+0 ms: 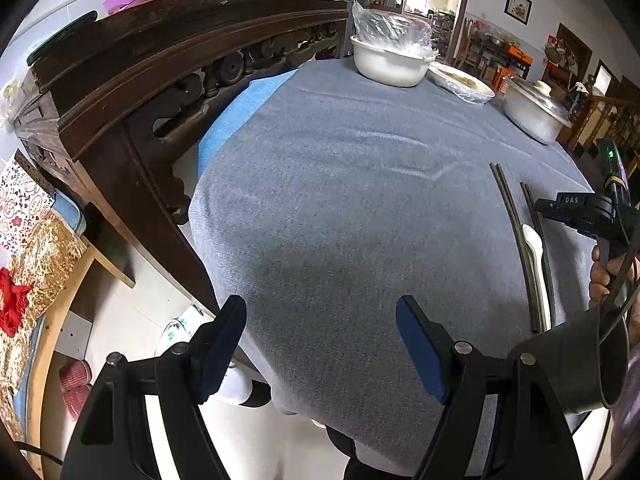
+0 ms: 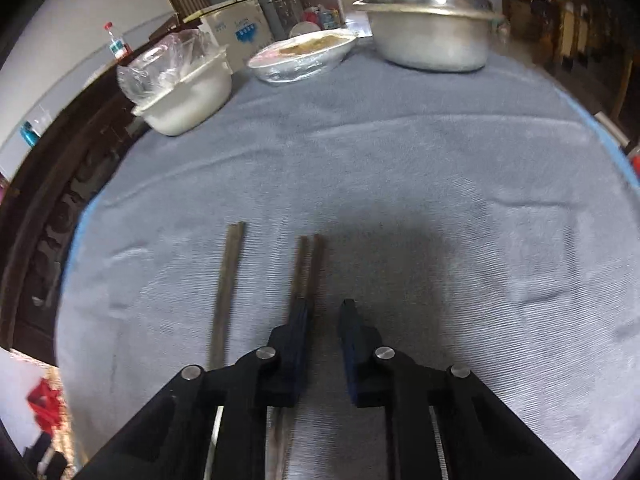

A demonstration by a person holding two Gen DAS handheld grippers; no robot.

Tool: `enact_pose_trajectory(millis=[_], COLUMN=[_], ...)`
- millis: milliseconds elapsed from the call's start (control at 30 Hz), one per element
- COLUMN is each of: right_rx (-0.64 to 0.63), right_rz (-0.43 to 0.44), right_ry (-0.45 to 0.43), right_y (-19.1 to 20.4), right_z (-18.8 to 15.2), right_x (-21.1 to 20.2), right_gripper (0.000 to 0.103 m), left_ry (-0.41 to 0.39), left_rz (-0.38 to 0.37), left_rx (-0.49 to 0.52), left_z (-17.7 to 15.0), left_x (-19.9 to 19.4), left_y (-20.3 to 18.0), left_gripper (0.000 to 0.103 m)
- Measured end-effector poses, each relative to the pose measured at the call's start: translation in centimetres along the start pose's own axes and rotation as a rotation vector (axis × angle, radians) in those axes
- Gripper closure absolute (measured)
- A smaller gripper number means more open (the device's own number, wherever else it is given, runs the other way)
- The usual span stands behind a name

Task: Organize utensils
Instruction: 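Move the right gripper to the loose chopsticks and grasp one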

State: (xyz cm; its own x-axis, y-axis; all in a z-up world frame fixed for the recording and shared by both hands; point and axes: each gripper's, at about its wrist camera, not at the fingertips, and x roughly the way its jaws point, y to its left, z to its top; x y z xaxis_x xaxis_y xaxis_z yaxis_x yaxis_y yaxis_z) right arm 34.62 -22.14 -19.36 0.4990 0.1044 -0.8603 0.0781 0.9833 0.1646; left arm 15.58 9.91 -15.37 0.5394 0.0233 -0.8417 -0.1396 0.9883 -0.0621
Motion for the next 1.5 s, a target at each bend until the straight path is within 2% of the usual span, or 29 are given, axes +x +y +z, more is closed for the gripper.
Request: enact_pose_trajectory(millis=[100, 167, 200, 233, 367, 500, 567, 733, 867, 967, 1133, 1300, 1400, 1500], right_rx=[0.053, 0.125, 0.155, 0.155, 0.078, 0.006, -0.031, 0.004, 0.105, 0.12, 0.095, 0.105, 0.089, 0.093], right_rz=[0.002, 0.065, 0.125, 0.153, 0.162, 0.073, 0.01, -0.046, -0.005, 0.023, 0.011, 0.043, 0.037, 0.048], right_ry=[-0.005, 0.005, -0.003, -0.01, -0.009, 0.022, -0.015, -0.033, -0.02, -0.002, 0.004, 0.007, -0.001, 0.003], right_y=[-1.6, -2.9, -3.2, -3.1, -1.2, 0.5, 0.8, -1.3, -4.4, -5.1, -4.0, -3.7, -3.5, -3.6], right_z=[0.0, 0.1, 0.2, 0.5, 1.2, 1.0, 0.6, 0.3, 0.4, 0.5, 0.9, 1.0, 1.0, 1.0], right_x=[-0.3, -0.6, -0.9, -1.2, -1.2, 0.6, 0.6, -0.1, -0.8, -0.9, -0.6, -0.3, -0.2, -0.1], right_gripper=[0.088, 0.086, 0.086, 0.086, 0.085, 0.086, 0.087, 0.087, 0.087, 0.085, 0.083, 0.083, 0.083, 0.084], left_ry=[0.001, 0.001, 0.0, -0.003, -0.018, -0.02, -0.017, -0.017, -0.016, -0.019, -0.023, 0.033, 0.071, 0.085], left_rz=[0.001, 0.006, 0.009, 0.009, -0.002, -0.001, 0.002, 0.014, 0.016, -0.012, -0.122, -0.241, -0.284, -0.277], left_rx=[0.003, 0.013, 0.017, 0.017, 0.012, 0.024, 0.025, 0.002, 0.019, 0.047, 0.134, 0.202, 0.223, 0.271], left_z=[-0.1, 0.1, 0.2, 0.3, 0.6, 0.4, 0.3, 0.4, 1.0, 2.8, 9.2, 14.6, 15.9, 16.1], left_x=[0.0, 0.2, 0.2, 0.2, -0.3, -0.5, -0.5, -0.4, 0.3, 1.2, 4.3, 8.5, 10.5, 11.9], left_y=[0.0, -0.1, -0.2, -0.3, -0.6, -0.9, -0.7, 0.1, 0.0, -0.7, -4.4, -9.9, -13.4, -16.8], left_gripper=[0.025, 0.025, 0.025, 0.025, 0.025, 0.025, 0.025, 0.026, 0.025, 0.025, 0.025, 0.026, 0.026, 0.026])
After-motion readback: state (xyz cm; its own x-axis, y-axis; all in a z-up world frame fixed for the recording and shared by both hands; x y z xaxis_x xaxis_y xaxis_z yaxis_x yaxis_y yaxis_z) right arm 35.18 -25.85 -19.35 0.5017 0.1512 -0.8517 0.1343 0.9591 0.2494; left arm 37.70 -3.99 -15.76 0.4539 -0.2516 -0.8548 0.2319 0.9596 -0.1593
